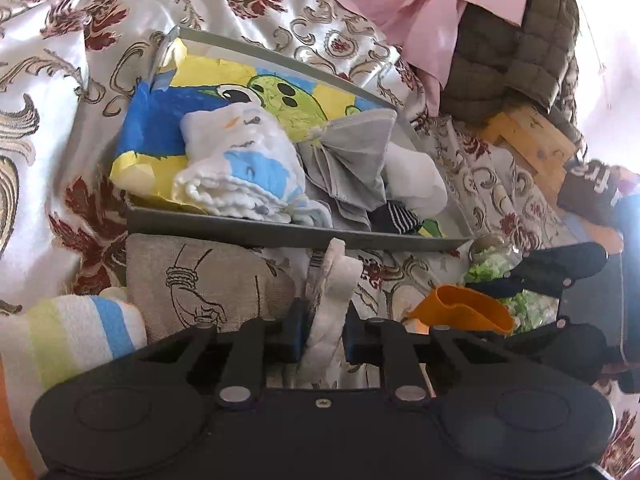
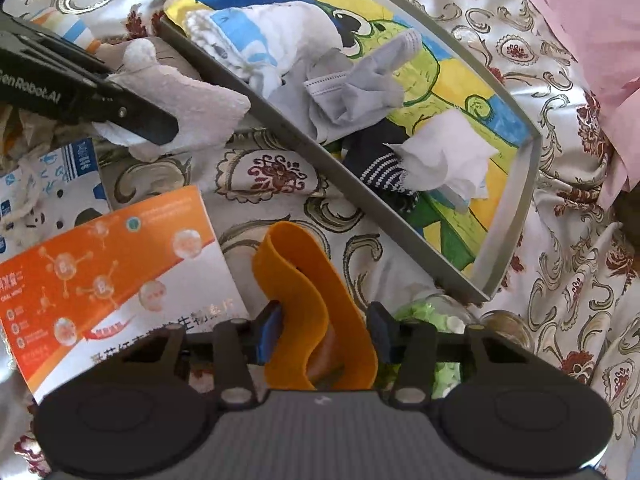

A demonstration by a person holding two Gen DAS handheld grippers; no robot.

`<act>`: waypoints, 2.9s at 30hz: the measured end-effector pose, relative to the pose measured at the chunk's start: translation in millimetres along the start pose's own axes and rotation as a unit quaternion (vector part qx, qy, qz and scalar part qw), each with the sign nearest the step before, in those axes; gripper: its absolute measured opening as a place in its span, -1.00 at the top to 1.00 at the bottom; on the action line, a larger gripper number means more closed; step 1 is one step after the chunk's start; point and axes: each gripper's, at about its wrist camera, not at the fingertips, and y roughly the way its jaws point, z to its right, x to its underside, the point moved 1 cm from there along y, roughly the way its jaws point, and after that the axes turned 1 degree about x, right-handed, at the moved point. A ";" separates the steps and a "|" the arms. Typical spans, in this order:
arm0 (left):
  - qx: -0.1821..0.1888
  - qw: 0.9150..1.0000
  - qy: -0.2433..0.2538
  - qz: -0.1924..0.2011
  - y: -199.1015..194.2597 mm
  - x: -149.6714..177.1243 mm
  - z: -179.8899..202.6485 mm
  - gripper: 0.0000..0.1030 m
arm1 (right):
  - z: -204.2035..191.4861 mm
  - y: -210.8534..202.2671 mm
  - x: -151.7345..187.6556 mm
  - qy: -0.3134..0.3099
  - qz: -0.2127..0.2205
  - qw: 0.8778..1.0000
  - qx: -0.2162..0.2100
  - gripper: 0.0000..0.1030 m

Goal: Organize soft objects

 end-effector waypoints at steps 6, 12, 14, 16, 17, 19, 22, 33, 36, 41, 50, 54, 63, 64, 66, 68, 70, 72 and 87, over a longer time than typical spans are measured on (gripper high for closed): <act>-0.014 1.000 0.021 -0.002 0.8 0.8 4.6 0.67 | -9.9 -3.4 3.0 -0.019 0.017 1.000 0.009 0.36; -0.020 1.000 0.013 0.006 -3.0 -2.3 5.0 0.71 | -16.7 -4.9 7.5 -0.024 0.035 0.999 0.017 0.66; -0.023 1.000 0.018 0.010 -4.7 -2.9 8.4 0.71 | -20.7 -5.3 9.3 -0.028 0.042 0.998 0.026 0.73; -0.025 0.999 0.022 0.017 -7.4 -3.6 11.9 0.71 | -23.5 -7.8 11.0 -0.030 0.053 0.998 0.036 0.77; -0.027 0.999 0.023 0.021 -8.9 -3.9 13.7 0.71 | -24.3 -9.3 11.7 -0.027 0.058 0.997 0.039 0.78; -0.032 0.999 0.023 0.028 -11.9 -3.7 16.1 0.71 | -24.5 -12.0 13.4 -0.020 0.070 0.996 0.045 0.79; -0.027 0.998 0.012 0.047 -19.3 -4.9 17.7 0.71 | -23.8 -13.3 15.8 -0.006 0.086 0.995 0.053 0.80; -0.030 0.995 -0.003 0.099 -52.1 -2.2 42.7 0.71 | -8.2 -19.9 21.2 0.085 0.120 0.988 0.037 0.84; -0.036 0.994 -0.006 0.101 -59.4 5.1 48.9 0.71 | -3.6 -24.8 23.5 0.110 0.134 0.984 0.032 0.84; -0.045 0.993 -0.003 0.105 -70.8 13.7 59.4 0.71 | 2.4 -31.9 27.9 0.133 0.161 0.977 0.035 0.84; -0.051 0.990 -0.034 0.128 -93.5 35.6 75.1 0.71 | 15.6 -45.1 33.9 0.168 0.215 0.961 0.029 0.85; -0.058 0.990 -0.035 0.126 -96.1 41.2 88.4 0.71 | 21.1 -53.7 39.6 0.181 0.236 0.954 0.025 0.85; -0.046 0.987 -0.039 0.147 -82.4 1.2 116.1 0.71 | 40.5 -76.6 59.0 0.215 0.292 0.932 0.013 0.85; -0.047 0.987 -0.040 0.147 -78.0 -6.5 116.8 0.71 | 44.2 -76.5 60.4 0.220 0.297 0.929 0.011 0.85; -0.053 0.986 -0.039 0.150 -66.9 -25.7 118.3 0.71 | 52.9 -73.8 62.5 0.232 0.305 0.924 0.008 0.85; -0.058 0.986 -0.034 0.151 -55.5 -43.5 120.0 0.71 | 61.8 -71.7 60.9 0.243 0.313 0.918 0.006 0.85; -0.063 0.986 -0.025 0.152 -42.1 -63.6 122.0 0.71 | 73.1 -70.5 55.4 0.261 0.323 0.910 0.002 0.85; -0.060 0.986 -0.028 0.154 -27.7 -84.1 122.5 0.71 | 86.7 -68.5 47.6 0.277 0.334 0.901 -0.001 0.85; -0.080 0.994 -0.018 0.079 95.7 -156.9 109.9 0.71 | 167.0 8.9 -1.6 0.360 0.225 0.906 0.000 0.85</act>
